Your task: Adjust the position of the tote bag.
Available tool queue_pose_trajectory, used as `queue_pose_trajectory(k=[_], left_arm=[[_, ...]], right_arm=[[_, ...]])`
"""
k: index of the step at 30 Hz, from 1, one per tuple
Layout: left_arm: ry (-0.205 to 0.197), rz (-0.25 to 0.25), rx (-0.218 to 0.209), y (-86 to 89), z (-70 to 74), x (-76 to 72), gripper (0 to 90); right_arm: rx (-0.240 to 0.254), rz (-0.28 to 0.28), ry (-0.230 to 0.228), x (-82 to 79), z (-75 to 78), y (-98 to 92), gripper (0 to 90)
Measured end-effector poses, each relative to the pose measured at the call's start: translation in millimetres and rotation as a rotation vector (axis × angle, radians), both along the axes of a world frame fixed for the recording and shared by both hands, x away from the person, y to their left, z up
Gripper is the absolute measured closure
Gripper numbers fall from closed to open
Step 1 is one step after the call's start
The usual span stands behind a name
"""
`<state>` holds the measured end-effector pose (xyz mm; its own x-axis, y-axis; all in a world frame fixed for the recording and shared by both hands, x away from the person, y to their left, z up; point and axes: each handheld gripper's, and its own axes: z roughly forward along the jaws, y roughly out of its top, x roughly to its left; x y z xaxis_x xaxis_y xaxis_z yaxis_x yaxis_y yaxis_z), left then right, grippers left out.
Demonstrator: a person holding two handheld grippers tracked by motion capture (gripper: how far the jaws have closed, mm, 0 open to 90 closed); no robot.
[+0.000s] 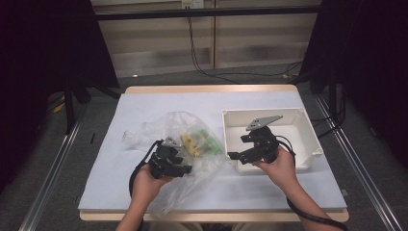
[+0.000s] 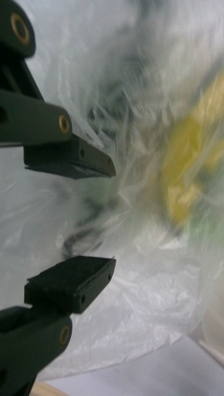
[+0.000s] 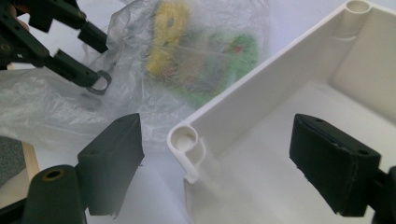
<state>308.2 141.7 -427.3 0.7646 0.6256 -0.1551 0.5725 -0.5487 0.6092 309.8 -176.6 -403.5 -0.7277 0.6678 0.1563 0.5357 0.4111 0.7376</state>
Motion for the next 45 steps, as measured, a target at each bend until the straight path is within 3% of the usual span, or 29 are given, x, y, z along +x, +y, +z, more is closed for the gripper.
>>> queue_pose_trajectory(k=[1,7,12,15,18,22,24,30,31,32,34,35,37,39,40,41,45], left_arm=[[-0.008,0.025,0.002,8.9,5.9,-0.9,42.2],[-0.046,0.069,0.026,30.3,17.9,-6.9,41.6],[-0.013,0.094,0.009,45.4,15.4,-11.2,44.9],[0.005,0.077,0.008,46.4,11.6,-13.0,50.0],[0.034,0.032,0.011,44.5,3.9,-16.5,53.2],[0.057,0.011,0.030,41.5,-3.9,-17.6,57.2],[0.070,-0.012,0.045,34.1,-11.5,-18.4,64.2],[0.086,-0.056,0.032,22.9,-16.6,-15.4,79.6],[0.096,-0.058,-0.007,16.7,-18.3,-15.4,80.6],[0.100,-0.066,-0.012,13.4,-18.4,-15.5,81.5],[0.095,-0.084,-0.014,6.4,-18.2,-16.5,82.1],[0.088,-0.125,0.015,3.9,-16.8,-15.5,82.1],[0.091,-0.094,-0.025,-3.0,-17.3,-18.2,82.0],[0.085,-0.105,-0.022,-6.2,-17.6,-17.7,81.9],[0.084,-0.140,0.005,-5.1,-16.8,-15.8,81.8],[0.086,-0.099,-0.036,-8.3,-18.7,-18.3,81.7],[0.074,-0.111,-0.017,-10.8,-17.6,-20.1,82.3]], right_arm=[[-0.001,0.012,-0.001,0.6,1.0,3.1,17.0],[0.001,0.047,0.003,2.5,1.4,13.3,17.3],[0.006,0.079,0.002,4.7,2.1,25.4,18.0],[0.001,0.091,0.004,5.8,2.5,30.7,18.1],[0.006,0.097,0.001,7.3,2.9,32.9,18.1],[0.006,0.096,0.004,9.0,2.5,33.4,18.1],[0.009,0.098,0.005,9.2,2.1,34.0,18.0],[0.005,0.099,0.001,7.5,2.7,33.7,18.0],[0.007,0.099,0.001,7.3,2.2,33.5,17.9],[0.007,0.098,0.001,7.2,2.0,33.1,17.9],[0.000,0.095,0.003,6.8,1.7,31.7,18.0],[0.001,0.092,0.002,6.5,1.5,31.3,18.0],[-0.001,0.091,0.000,5.3,1.6,31.0,18.0],[-0.003,0.090,-0.001,4.1,1.6,32.0,18.0],[-0.002,0.094,0.003,3.4,1.4,33.0,18.1],[-0.004,0.098,0.001,2.9,0.9,34.2,18.1],[-0.012,0.114,0.001,1.7,0.3,39.9,18.6]])
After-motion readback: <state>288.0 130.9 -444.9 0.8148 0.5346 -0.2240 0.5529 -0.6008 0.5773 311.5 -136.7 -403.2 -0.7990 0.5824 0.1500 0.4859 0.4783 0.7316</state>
